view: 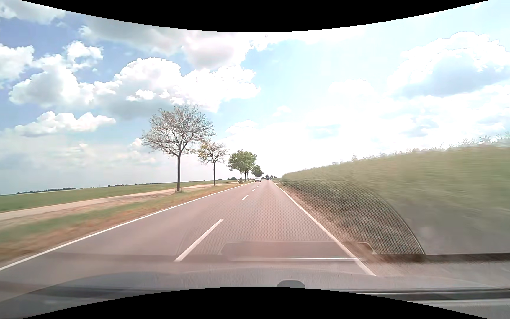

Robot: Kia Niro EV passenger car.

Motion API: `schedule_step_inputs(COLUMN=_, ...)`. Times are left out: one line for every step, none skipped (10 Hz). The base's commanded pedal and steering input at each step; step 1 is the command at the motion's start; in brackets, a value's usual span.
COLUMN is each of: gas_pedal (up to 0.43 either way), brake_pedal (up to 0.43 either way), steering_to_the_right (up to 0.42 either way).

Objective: Follow the waypoints while adhering to traffic rules and regulations

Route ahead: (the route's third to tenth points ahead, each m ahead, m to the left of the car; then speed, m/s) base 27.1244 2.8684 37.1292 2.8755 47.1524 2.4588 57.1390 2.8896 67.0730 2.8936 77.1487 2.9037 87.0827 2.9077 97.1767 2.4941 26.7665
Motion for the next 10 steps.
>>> schedule_step_inputs(gas_pedal=0.240, brake_pedal=0.000, steering_to_the_right=-0.002)
schedule_step_inputs(gas_pedal=0.240, brake_pedal=0.000, steering_to_the_right=-0.001)
schedule_step_inputs(gas_pedal=0.240, brake_pedal=0.000, steering_to_the_right=-0.002)
schedule_step_inputs(gas_pedal=0.240, brake_pedal=0.000, steering_to_the_right=-0.002)
schedule_step_inputs(gas_pedal=0.240, brake_pedal=0.000, steering_to_the_right=-0.001)
schedule_step_inputs(gas_pedal=0.240, brake_pedal=0.000, steering_to_the_right=-0.001)
schedule_step_inputs(gas_pedal=0.240, brake_pedal=0.000, steering_to_the_right=-0.002)
schedule_step_inputs(gas_pedal=0.240, brake_pedal=0.000, steering_to_the_right=-0.002)
schedule_step_inputs(gas_pedal=0.240, brake_pedal=0.000, steering_to_the_right=-0.002)
schedule_step_inputs(gas_pedal=0.240, brake_pedal=0.000, steering_to_the_right=-0.002)
